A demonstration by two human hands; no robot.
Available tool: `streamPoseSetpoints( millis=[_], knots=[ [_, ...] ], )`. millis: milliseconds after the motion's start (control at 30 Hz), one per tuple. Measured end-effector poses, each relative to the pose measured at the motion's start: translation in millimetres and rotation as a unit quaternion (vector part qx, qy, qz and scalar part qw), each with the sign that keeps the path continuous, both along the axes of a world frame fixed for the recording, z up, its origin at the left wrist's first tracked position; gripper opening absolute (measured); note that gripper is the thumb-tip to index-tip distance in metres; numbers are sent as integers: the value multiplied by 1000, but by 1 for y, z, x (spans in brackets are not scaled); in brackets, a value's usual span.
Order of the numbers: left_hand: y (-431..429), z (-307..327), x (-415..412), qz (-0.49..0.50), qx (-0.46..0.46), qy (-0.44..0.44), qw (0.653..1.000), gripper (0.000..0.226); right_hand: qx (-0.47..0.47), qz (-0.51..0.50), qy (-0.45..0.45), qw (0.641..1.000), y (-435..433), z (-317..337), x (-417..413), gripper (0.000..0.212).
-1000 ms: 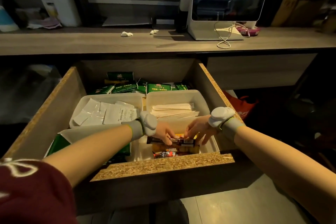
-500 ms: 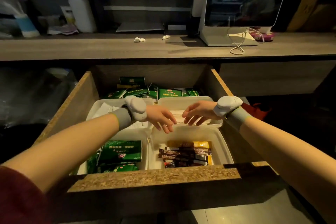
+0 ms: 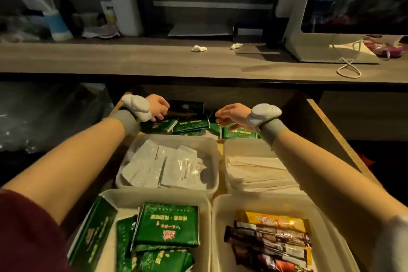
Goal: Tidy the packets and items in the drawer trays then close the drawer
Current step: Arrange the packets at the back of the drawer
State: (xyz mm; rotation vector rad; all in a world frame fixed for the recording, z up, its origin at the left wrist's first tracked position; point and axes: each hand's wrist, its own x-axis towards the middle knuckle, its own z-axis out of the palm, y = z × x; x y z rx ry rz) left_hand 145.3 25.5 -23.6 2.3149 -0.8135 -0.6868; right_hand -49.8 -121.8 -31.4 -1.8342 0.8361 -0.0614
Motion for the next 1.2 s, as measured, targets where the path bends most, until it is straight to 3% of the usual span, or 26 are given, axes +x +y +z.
streamPoseSetpoints(
  millis=[300,633,933,1067,1200],
  knots=[
    [-27,-48,42,8,9,-36,999,34,54,-33,-8,998,-5,-36,68,37],
    [-33,-65,49,-5,-8,-47,999,30,50,-32,0,998,-7,-54,78,39],
    [-19,-47,30,-41,-128,-89,987,20,57,-34,-2,998,6,-45,73,44],
    [-18,-36,21,-29,-173,-13,984,12,71,-40,-22,996,10,-42,69,56],
    [-12,-23,12,-24,-211,68,975,31,57,-47,-43,996,8,-42,63,61]
  ],
)
